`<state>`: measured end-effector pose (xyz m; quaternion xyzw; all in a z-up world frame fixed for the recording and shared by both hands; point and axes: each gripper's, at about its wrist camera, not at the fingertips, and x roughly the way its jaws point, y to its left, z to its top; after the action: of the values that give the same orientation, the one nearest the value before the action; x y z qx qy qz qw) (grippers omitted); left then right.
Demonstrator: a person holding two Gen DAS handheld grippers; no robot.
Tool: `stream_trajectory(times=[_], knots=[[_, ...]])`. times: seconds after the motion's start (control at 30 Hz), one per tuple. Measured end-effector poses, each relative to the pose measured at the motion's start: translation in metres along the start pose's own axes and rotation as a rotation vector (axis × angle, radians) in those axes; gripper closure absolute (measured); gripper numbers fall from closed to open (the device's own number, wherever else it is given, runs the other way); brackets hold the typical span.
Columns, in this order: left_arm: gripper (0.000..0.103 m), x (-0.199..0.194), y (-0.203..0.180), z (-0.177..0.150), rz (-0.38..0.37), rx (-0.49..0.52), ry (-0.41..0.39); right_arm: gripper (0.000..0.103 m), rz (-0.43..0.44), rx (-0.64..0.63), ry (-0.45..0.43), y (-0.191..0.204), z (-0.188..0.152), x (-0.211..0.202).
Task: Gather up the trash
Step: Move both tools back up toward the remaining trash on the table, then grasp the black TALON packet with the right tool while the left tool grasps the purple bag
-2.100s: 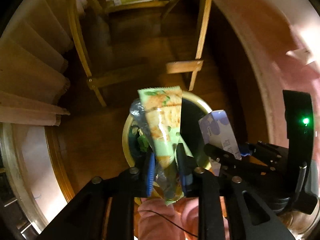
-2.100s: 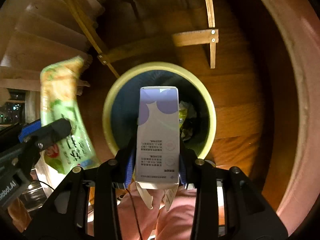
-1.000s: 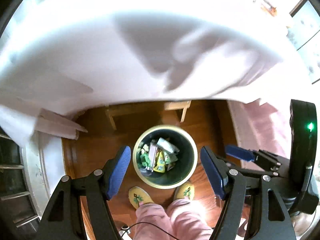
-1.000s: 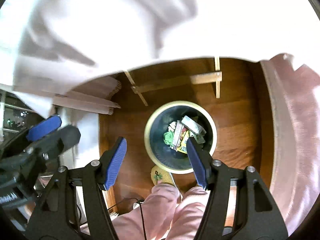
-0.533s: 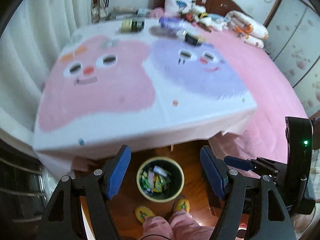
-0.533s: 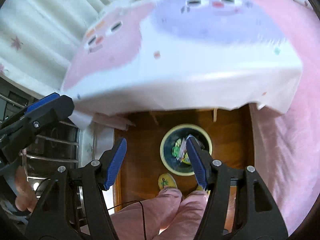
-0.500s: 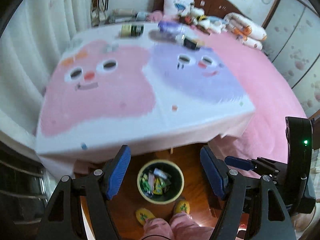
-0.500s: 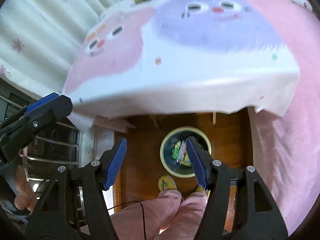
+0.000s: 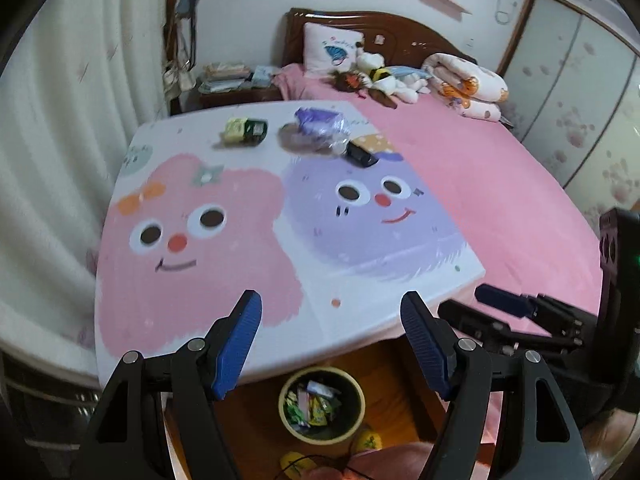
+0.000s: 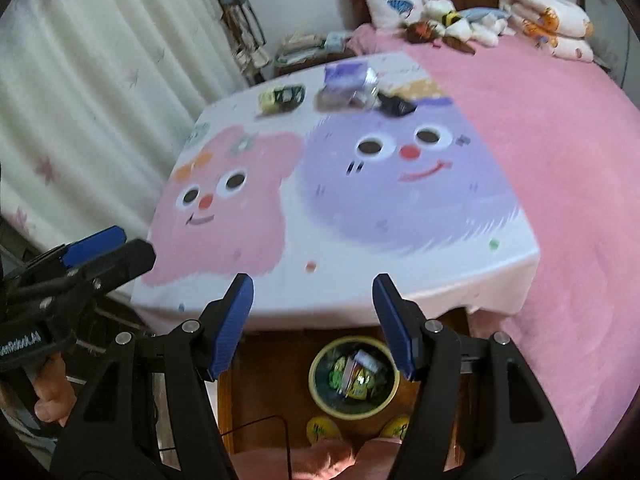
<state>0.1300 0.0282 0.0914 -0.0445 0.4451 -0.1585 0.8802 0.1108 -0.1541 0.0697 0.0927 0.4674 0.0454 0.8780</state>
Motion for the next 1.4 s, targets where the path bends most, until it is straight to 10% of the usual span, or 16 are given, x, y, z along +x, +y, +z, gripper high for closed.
stream_trajectory(times=[0.3,0.8,1.1,1.4], knots=[[0.03,0.048,-0.011,0.064,0.064,0.001,0.004,0.044,-0.029,0.02,-0.036,-0.062,0.08,0.034],[0.03,0.265,-0.016,0.212,0.213,-0.183,0.148,0.044,0.089,-0.069,0.21,-0.183,0.254,0.266],[0.03,0.336,-0.001,0.267,0.228,-0.255,0.173,0.044,0.083,-0.193,0.312,-0.176,0.279,0.36],[0.03,0.383,0.008,0.317,0.189,-0.313,0.187,0.066,0.126,-0.281,0.307,-0.174,0.281,0.368]])
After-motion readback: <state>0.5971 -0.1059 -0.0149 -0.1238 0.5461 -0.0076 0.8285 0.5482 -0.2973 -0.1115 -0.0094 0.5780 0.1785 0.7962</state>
